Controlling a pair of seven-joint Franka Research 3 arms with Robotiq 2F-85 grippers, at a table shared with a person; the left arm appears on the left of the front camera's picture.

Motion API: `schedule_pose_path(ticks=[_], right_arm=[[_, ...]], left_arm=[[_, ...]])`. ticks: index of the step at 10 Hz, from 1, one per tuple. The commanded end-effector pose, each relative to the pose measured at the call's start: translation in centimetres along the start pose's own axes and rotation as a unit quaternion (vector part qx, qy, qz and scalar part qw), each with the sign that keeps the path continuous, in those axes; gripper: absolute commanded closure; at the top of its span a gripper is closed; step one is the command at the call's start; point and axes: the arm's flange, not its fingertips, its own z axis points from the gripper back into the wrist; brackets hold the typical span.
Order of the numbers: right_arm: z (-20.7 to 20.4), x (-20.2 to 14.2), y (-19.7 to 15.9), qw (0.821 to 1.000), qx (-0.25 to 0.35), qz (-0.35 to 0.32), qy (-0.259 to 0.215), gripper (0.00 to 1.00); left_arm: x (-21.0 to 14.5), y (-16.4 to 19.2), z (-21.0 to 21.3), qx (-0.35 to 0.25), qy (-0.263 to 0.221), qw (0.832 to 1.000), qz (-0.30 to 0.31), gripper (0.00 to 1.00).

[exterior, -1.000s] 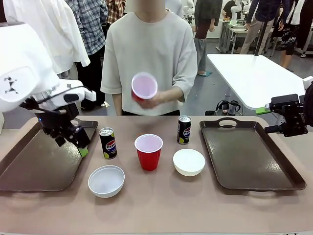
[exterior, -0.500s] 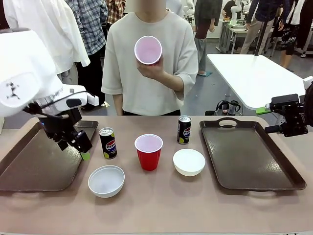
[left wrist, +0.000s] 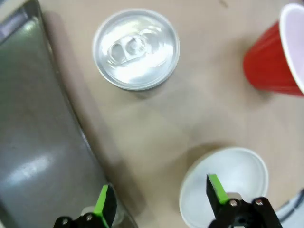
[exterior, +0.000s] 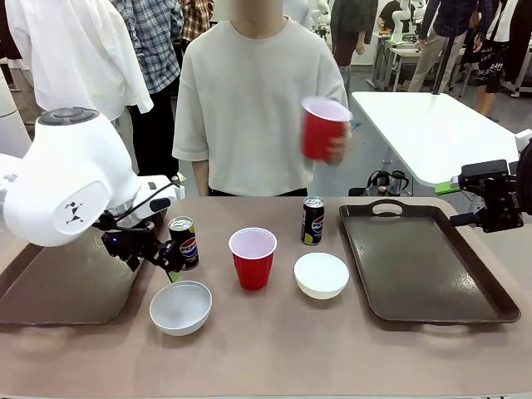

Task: Prepare tableware on both trays.
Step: Pick up a Picnic Bowl from the table and place it on a Handle tray.

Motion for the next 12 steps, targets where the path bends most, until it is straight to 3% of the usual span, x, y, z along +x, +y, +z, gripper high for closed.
schedule_pose_path(ticks=[1,3,7,8,9,10,12], right_arm=[[-0.3,0.3,-0.2,1.000,0.014,0.003,-0.006,0.00],[-0.3,0.3,-0.2,1.000,0.014,0.003,-0.006,0.00],[-0.3,0.3,-0.2,1.000,0.014,0.003,-0.006,0.00],[-0.3,0.3,-0.2,1.000,0.014,0.003,-0.006,0.00],[-0.3,0.3,-0.2,1.000,0.014,0.003,-0.006,0.00],[-0.3,0.3,-0.2,1.000,0.014,0.003,-0.006,0.00],[-0.3,0.3,-0.2,1.000,0.014,0.003,-0.006,0.00]], left_arm=[[-0.9,-0.3,-1.9,0.018,0.012,0.999,0.035,0.00],[-1.0,-0.6,-2.2,0.001,0.044,0.999,0.027,0.00],[-1.6,-1.3,-2.1,-0.014,0.053,0.998,0.004,0.00],[-1.7,-1.4,-2.3,-0.014,0.060,0.998,0.002,0.52],[-1.7,-1.6,-2.5,-0.016,0.063,0.998,0.001,0.53],[-1.6,-1.5,-2.5,-0.023,0.069,0.997,0.003,1.00],[-1.7,-1.5,-2.4,-0.035,0.079,0.996,0.005,1.00]])
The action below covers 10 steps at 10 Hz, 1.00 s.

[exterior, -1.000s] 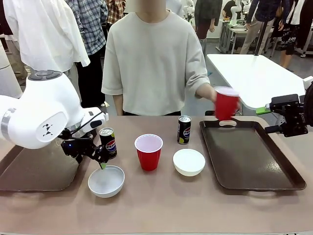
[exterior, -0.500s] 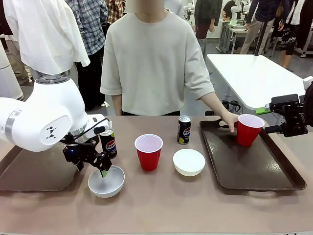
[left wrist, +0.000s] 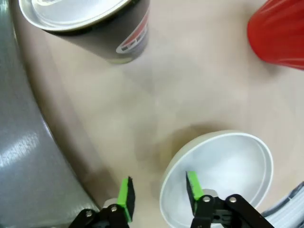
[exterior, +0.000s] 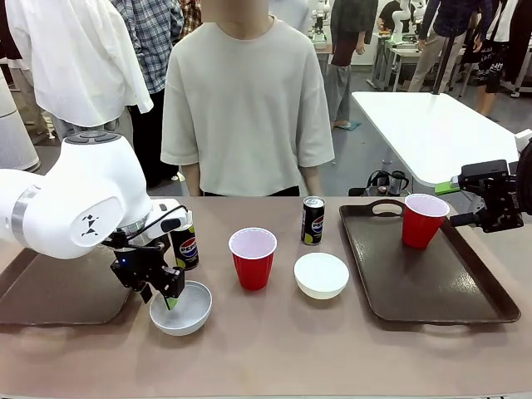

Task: Prepare tableware on both trays.
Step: Pick up a Picnic Bowl from the table and place it on a Handle tray.

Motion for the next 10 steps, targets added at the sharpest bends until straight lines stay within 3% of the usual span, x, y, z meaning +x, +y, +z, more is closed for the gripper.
schedule_pose_path(ticks=[1,3,6,10], right_arm=[[-0.3,0.3,-0.2,1.000,0.014,0.003,-0.006,0.00],[-0.3,0.3,-0.2,1.000,0.014,0.003,-0.006,0.00],[-0.3,0.3,-0.2,1.000,0.014,0.003,-0.006,0.00],[-0.3,0.3,-0.2,1.000,0.014,0.003,-0.006,0.00]], left_arm=[[-0.1,0.0,0.5,-0.020,0.006,1.000,-0.004,0.78],[-0.2,0.1,0.8,-0.024,0.007,1.000,-0.005,1.00],[-0.3,0.3,1.5,-0.024,0.012,1.000,-0.008,1.00],[-0.6,1.5,10.0,-0.013,-0.006,0.999,0.037,0.99]])
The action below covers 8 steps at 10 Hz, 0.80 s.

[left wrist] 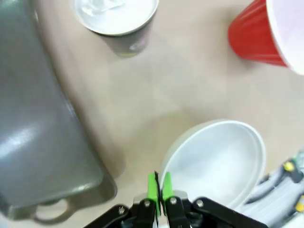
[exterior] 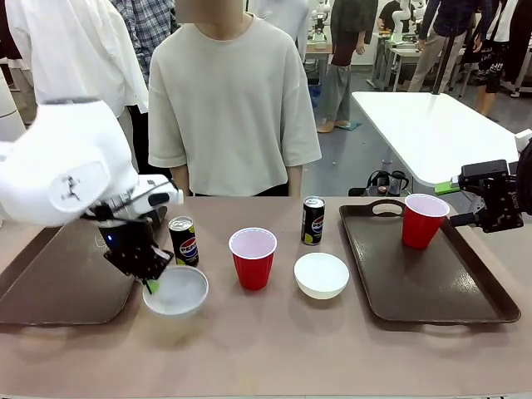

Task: Prepare tableware on both trays.
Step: Pick up a Picnic Bowl from the table and place it on a Handle tray.

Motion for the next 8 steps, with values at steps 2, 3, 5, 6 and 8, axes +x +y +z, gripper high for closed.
schedule_pose_path(ticks=[2,3,5,6,8], right_arm=[[-0.3,0.3,-0.2,1.000,0.014,0.003,-0.006,0.00],[-0.3,0.3,-0.2,1.000,0.014,0.003,-0.006,0.00],[-0.3,0.3,-0.2,1.000,0.014,0.003,-0.006,0.00],[-0.3,0.3,-0.2,1.000,0.014,0.003,-0.006,0.00],[-0.3,0.3,-0.2,1.000,0.014,0.003,-0.006,0.00]], left_arm=[[-0.3,2.3,8.0,0.006,-0.041,0.998,0.054,0.99],[0.2,3.2,9.3,0.015,-0.064,0.994,0.085,0.99],[-0.4,1.6,6.5,-0.003,-0.030,0.999,0.030,0.99],[-0.4,1.6,6.5,-0.003,-0.030,0.999,0.030,0.99],[-0.4,1.6,6.5,-0.003,-0.030,0.999,0.030,0.99]])
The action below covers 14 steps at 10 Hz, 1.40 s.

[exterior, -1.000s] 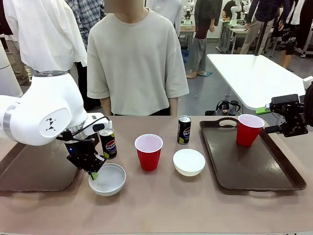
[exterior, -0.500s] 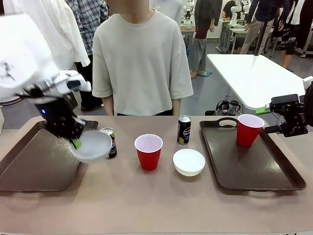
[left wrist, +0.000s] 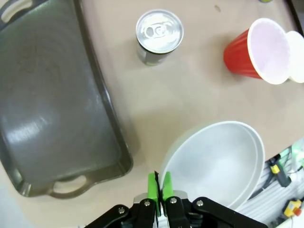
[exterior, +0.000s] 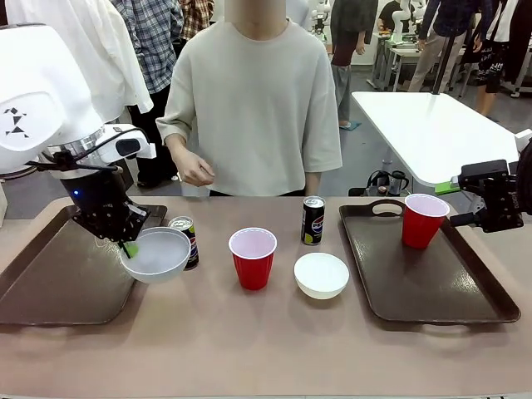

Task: Prepare tableware on both trays.
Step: Pick up a Picnic Bowl from the table and place it on a Handle tray.

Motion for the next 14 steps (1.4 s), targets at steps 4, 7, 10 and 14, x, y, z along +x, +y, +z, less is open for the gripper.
schedule_pose_path(ticks=[4,7,10,14], right_arm=[[-0.3,0.3,-0.2,1.000,0.014,0.003,-0.006,0.00],[-0.3,0.3,-0.2,1.000,0.014,0.003,-0.006,0.00],[-0.3,0.3,-0.2,1.000,0.014,0.003,-0.006,0.00],[-0.3,0.3,-0.2,1.000,0.014,0.003,-0.006,0.00]], left_arm=[[-0.3,0.7,0.6,0.001,0.002,1.000,-0.018,0.96],[-7.0,4.4,2.9,-0.022,0.046,0.995,-0.082,0.96],[-8.6,4.8,2.8,-0.003,0.056,0.996,-0.073,0.96],[-8.5,4.5,2.6,0.002,0.061,0.995,-0.073,0.96]])
